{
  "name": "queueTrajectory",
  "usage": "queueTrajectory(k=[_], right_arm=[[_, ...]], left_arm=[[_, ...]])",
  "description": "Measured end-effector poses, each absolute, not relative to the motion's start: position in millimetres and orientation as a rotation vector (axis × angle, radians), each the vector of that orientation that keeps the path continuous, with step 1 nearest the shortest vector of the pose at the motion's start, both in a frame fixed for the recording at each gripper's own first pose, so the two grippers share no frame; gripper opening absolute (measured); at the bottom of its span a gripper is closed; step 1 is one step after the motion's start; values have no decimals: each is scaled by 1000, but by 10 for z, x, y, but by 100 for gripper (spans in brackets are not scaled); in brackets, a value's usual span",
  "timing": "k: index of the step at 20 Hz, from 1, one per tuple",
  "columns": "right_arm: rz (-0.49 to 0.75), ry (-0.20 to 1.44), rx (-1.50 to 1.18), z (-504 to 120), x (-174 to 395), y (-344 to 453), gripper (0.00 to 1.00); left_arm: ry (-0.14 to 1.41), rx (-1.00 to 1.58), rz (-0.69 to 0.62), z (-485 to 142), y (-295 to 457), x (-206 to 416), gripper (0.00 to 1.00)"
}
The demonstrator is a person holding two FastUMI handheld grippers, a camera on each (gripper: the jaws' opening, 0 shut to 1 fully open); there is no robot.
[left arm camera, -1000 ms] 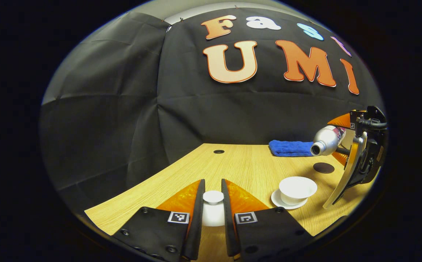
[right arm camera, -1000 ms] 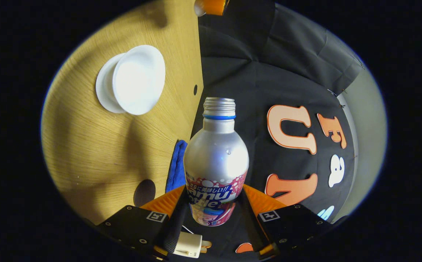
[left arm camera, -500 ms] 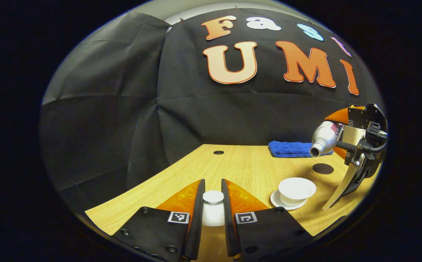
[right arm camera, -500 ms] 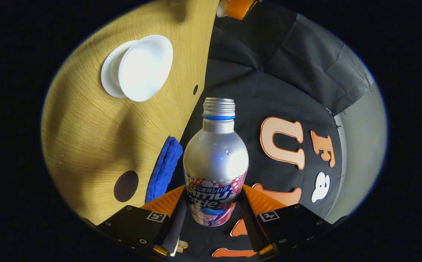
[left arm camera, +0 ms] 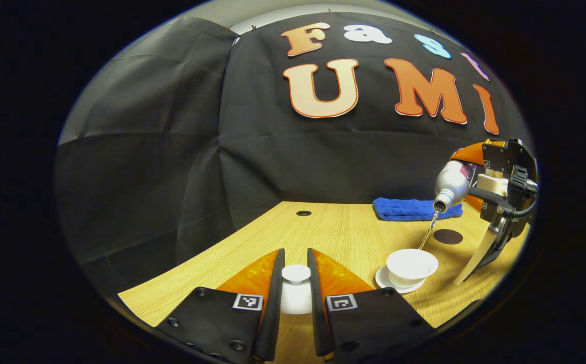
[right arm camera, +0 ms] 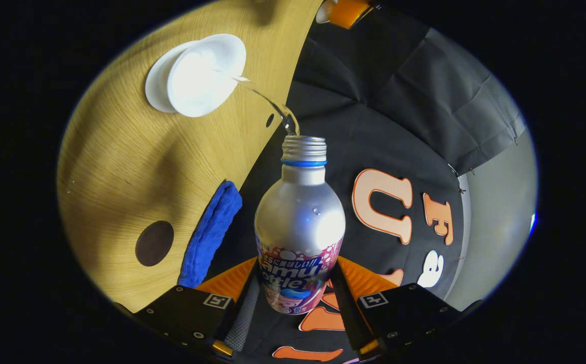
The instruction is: Open the teacup lid with one hand, grasp the water bottle and pour water into the teacup with the other hand; after pouring, place the water bottle on the coaster and then close the teacup lid.
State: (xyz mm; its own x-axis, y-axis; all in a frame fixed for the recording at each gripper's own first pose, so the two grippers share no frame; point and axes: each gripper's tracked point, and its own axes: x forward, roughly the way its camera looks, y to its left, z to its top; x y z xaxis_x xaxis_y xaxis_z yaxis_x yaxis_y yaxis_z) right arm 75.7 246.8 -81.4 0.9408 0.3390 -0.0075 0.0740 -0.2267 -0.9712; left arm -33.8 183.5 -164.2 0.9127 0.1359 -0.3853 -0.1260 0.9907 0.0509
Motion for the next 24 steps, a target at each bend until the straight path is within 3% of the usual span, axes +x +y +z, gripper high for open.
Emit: queueTrajectory(k=[8, 16, 24], right_arm=[[179, -394, -1830, -544, 806, 2465, 76], [110, -462, -1870, -323, 845, 2440, 76], [157, -492, -1921, -578, 757, 2599, 73]], left_arm=[[393, 24, 137, -1627, 1842, -332, 29], [386, 24, 130, -1627, 1844, -329, 32], [388, 26, 128, -1623, 1838, -325, 32]])
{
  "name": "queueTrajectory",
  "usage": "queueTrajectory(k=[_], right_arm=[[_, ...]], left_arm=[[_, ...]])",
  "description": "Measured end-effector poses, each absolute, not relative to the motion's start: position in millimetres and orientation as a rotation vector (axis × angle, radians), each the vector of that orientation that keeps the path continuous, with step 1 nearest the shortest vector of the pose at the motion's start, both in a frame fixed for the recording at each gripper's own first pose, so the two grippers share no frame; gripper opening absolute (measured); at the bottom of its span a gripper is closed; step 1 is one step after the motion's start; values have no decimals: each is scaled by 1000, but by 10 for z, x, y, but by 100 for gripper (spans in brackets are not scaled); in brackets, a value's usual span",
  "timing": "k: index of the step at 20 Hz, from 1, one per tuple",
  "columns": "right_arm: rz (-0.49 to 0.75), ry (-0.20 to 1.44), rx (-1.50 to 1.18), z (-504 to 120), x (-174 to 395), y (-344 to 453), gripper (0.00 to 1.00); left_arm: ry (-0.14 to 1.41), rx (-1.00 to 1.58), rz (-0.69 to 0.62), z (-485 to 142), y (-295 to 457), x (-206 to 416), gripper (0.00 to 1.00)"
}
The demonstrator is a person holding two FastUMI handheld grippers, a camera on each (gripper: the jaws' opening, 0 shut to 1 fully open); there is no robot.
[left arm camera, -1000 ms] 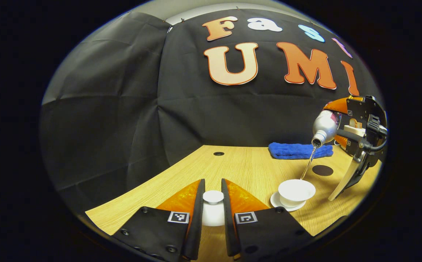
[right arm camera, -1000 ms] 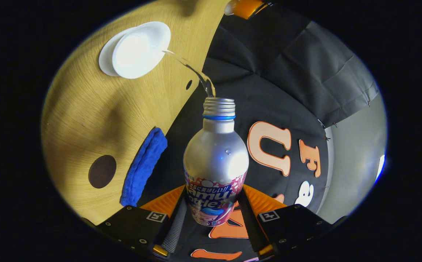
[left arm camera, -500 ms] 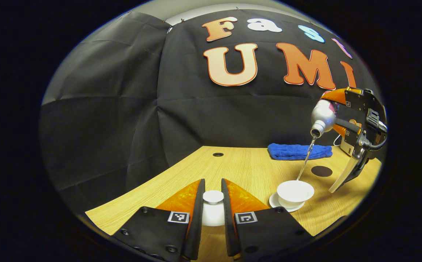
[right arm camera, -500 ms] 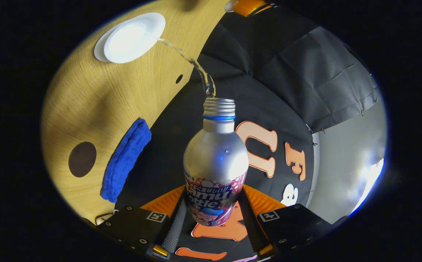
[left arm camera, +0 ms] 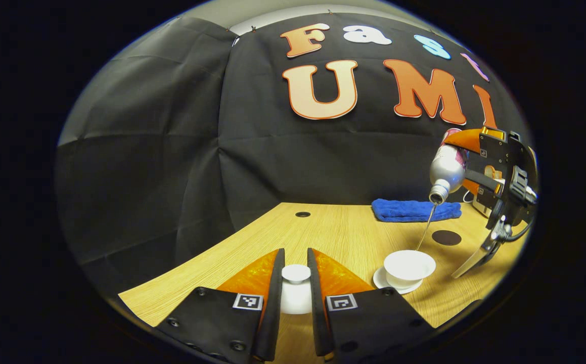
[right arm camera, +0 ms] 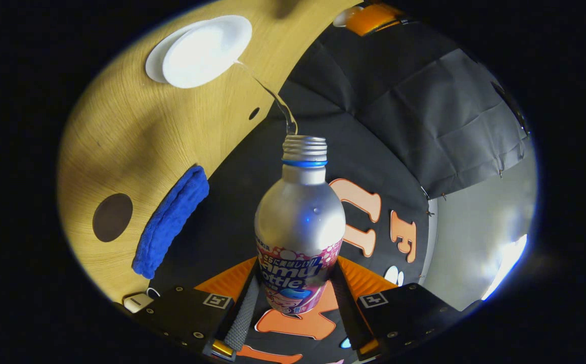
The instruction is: Open the teacup lid with one hand, grasp the water bottle and pour water into the teacup with the other hand; after pouring, place the water bottle on the coaster and then close the teacup lid.
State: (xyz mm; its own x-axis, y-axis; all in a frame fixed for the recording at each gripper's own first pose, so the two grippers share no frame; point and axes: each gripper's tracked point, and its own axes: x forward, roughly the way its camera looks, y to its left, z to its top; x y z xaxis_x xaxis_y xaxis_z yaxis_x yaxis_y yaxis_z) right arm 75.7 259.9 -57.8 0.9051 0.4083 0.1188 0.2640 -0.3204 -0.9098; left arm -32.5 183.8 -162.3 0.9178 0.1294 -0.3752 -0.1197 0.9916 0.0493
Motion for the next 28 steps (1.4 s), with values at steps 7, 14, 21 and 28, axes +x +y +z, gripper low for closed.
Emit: queueTrajectory(k=[7, 14, 21, 28], right_arm=[[247, -509, -1957, -927, 628, 2796, 77], [294, -519, -1985, -1150, 592, 2916, 77], [326, -496, -1928, -1276, 544, 2946, 77], [340, -412, -1785, -1352, 582, 2812, 77]], left_arm=[[379, 18, 116, -1629, 1828, -320, 29], [370, -5, 95, -1655, 1789, -307, 31], [345, 1, 74, -1556, 1692, -253, 31], [317, -5, 58, -1495, 1648, -239, 31]])
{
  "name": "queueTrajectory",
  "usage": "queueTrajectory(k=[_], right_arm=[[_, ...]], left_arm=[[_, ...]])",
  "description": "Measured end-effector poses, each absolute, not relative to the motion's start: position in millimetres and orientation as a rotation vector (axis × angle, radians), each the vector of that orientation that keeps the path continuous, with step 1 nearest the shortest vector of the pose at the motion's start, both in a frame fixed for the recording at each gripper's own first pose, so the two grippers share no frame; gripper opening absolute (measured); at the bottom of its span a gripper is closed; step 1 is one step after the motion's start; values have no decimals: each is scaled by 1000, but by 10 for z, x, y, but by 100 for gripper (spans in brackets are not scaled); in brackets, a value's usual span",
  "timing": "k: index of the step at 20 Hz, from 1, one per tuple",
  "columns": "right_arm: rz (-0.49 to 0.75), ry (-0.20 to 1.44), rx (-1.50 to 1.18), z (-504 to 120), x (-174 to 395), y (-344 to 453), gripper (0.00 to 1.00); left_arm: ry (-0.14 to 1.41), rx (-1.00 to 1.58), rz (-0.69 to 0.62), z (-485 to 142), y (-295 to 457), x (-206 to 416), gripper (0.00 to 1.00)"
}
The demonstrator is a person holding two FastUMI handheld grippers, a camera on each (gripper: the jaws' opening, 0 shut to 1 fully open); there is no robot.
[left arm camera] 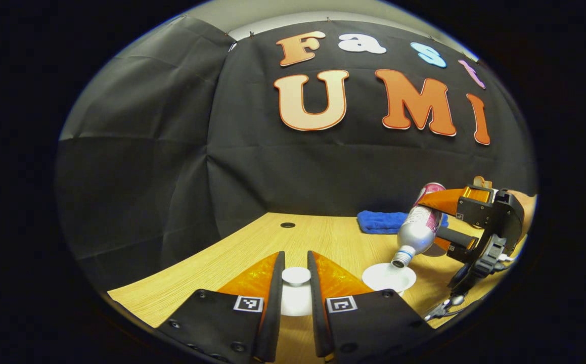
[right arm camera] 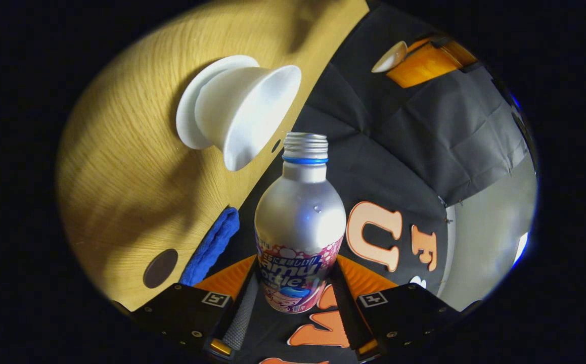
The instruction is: Open the teacup lid with one hand, grasp the water bottle and pour water into the teacup with the other hand; after pouring, place the water bottle on the coaster and then close the teacup lid.
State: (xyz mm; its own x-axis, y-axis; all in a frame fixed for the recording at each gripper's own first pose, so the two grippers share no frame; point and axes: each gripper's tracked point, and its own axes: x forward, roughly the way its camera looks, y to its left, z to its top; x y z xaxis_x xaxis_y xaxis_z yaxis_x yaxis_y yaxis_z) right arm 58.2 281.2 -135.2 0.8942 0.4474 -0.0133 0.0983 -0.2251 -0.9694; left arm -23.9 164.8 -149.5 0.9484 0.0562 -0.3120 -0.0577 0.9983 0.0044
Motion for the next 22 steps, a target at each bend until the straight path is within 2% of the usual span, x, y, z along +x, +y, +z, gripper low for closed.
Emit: queueTrajectory(k=[12, 22], right_arm=[[311, -200, -1288, -1046, 676, 2255, 77], [273, -116, -1004, -979, 751, 1808, 77]], left_arm=[[280, -47, -16, -1241, 1146, -55, 31], [284, -54, -90, -1298, 571, 116, 31]])
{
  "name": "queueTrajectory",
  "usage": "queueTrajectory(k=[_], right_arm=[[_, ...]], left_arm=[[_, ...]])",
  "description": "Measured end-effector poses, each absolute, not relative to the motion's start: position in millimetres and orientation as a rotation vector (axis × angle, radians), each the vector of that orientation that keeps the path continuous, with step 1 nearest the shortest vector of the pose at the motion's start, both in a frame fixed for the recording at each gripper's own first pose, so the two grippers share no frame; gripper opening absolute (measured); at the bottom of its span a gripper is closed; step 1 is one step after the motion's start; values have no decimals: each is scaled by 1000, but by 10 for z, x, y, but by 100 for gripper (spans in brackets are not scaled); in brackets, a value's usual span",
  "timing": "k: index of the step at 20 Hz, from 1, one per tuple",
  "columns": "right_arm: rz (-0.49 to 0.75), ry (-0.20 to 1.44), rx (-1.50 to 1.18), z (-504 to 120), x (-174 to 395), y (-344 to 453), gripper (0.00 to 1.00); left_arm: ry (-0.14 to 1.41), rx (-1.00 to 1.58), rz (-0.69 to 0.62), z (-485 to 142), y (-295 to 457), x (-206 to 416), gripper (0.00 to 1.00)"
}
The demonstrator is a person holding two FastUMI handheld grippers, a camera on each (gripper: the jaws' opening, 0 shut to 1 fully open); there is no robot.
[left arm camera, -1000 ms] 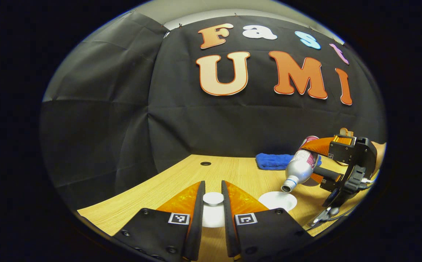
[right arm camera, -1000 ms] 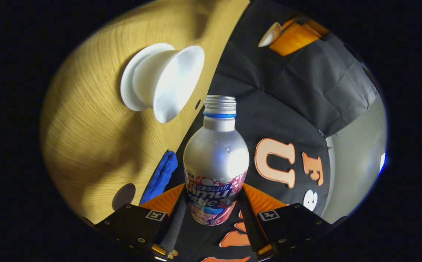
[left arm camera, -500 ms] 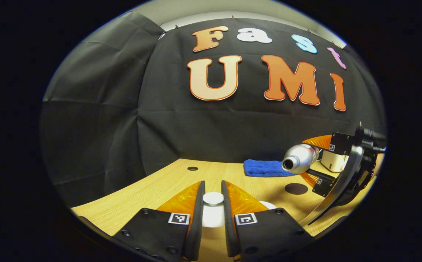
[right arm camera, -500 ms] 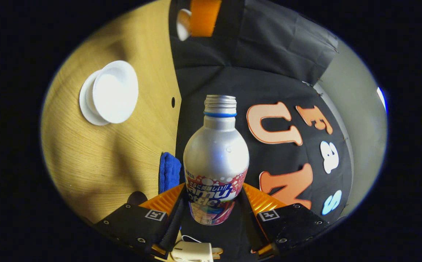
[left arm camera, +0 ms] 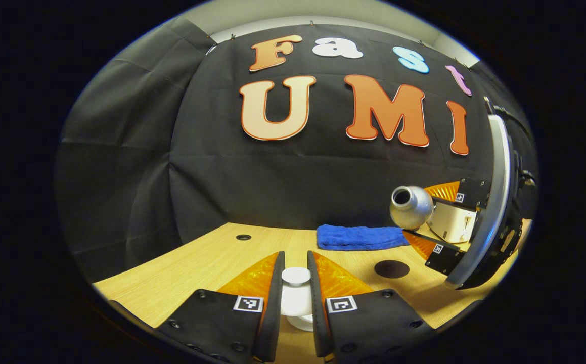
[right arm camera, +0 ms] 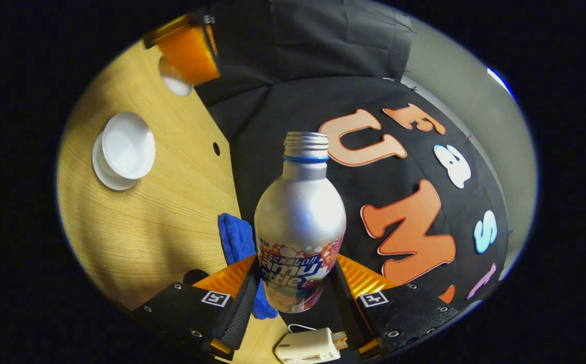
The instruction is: Open the teacup lid with one hand, grasp the water bottle and pour water into the teacup with the other hand; after pouring, place the water bottle on the coaster and then close the teacup lid.
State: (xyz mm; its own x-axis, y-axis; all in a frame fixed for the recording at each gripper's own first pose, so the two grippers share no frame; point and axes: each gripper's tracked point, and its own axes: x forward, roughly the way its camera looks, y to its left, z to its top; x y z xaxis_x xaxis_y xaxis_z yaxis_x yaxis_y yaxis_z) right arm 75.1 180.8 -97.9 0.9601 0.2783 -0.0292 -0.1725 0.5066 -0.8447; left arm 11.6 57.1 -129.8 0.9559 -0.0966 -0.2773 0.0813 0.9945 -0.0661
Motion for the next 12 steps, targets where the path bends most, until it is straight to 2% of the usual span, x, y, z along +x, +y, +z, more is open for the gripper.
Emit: queueTrajectory(k=[11, 12], right_arm=[[272, 83, -545, -1228, 942, 1398, 77], [271, 95, -510, -1254, 961, 1380, 77]], left_arm=[[373, -44, -146, -1747, 178, 242, 31], [384, -42, -146, -1788, 164, 235, 29]])
